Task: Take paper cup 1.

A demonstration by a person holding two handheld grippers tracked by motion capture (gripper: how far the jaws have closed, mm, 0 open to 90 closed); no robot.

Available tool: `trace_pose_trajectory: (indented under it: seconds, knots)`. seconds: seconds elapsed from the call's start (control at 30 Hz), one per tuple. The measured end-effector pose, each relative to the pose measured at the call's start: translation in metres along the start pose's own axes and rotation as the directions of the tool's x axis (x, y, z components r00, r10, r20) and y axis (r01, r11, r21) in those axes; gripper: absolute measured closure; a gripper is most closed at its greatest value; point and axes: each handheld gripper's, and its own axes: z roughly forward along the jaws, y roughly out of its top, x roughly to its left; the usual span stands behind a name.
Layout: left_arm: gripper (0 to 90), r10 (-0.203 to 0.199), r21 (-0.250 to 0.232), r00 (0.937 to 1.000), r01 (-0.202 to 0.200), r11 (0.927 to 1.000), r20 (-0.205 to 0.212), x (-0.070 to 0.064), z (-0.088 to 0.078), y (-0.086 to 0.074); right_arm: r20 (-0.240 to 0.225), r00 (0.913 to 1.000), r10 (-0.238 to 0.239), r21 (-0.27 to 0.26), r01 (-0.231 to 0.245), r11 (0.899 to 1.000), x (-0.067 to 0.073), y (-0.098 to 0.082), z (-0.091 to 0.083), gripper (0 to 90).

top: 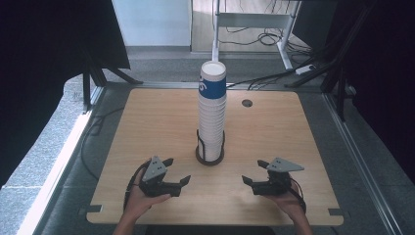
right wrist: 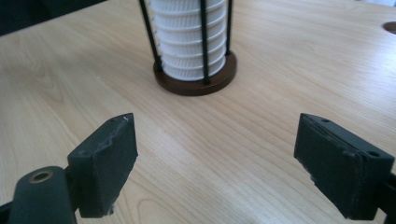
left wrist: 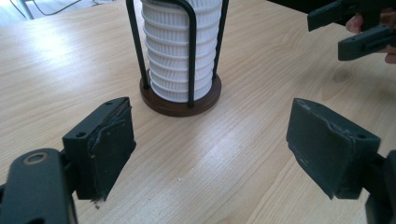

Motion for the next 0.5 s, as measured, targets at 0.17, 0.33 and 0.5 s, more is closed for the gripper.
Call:
trace_pose_trajectory:
  seconds: [0.17, 0.33, 0.5]
  knots:
    - [15.6, -0.007, 0.006, 1.0000, 0.007, 1.0000, 0.007, 0.002, 0.001, -0.002, 0.025, 0.9996, 0.012, -0.034, -0.011, 0.999, -0.005, 0.000, -0.008, 15.0]
    - [15.6, -0.007, 0.014, 0.9999, 0.007, 0.9999, 0.012, 0.003, 0.002, -0.003, 0.064, 0.9973, -0.036, -0.014, 0.037, 0.999, -0.010, -0.004, -0.010, 15.1]
    - [16.1, -0.011, 0.019, 0.9999, 0.011, 0.9998, 0.003, 0.001, 0.002, -0.002, 0.046, 0.9988, -0.016, -0.014, 0.017, 1.000, -0.013, -0.004, -0.011, 15.5]
